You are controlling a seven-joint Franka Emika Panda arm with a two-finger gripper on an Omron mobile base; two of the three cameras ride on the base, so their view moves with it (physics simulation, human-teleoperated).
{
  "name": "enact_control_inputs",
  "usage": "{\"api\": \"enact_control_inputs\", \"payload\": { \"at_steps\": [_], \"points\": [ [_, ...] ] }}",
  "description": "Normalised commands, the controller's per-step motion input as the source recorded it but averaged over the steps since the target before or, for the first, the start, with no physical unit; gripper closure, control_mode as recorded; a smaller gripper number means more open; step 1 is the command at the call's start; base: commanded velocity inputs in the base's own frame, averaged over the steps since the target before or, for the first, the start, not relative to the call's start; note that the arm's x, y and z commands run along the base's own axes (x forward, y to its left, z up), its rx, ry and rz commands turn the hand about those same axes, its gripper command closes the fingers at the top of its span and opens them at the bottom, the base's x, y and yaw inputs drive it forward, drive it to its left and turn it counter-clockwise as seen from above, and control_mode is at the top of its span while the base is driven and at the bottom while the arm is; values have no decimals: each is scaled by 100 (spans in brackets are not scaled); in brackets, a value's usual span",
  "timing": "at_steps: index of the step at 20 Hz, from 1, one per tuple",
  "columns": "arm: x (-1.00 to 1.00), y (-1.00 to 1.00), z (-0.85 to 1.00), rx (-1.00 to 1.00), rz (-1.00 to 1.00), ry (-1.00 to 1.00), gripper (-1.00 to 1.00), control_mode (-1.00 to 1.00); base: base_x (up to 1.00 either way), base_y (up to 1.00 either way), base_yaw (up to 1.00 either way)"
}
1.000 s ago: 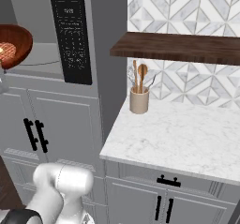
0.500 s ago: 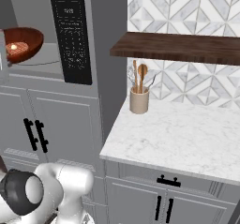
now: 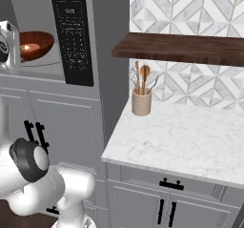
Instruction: Open the microwave, place the bowl with waffle inside the microwave, then close the microwave door and turn it on.
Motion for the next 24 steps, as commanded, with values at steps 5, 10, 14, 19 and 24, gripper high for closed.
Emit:
{"api": "enact_control_inputs", "payload": {
  "at_steps": [5,10,14,19,24],
  "points": [
    [71,17,-27,0,0,0,100,-100,0,0,0],
    [57,6,-32,0,0,0,100,-100,0,0,0],
    [52,3,-31,1,0,-3,100,-100,0,0,0],
    [42,1,-25,3,0,-9,100,-100,0,0,0],
    [12,4,-16,2,0,-16,-100,-100,0,0,0]
  ]
}}
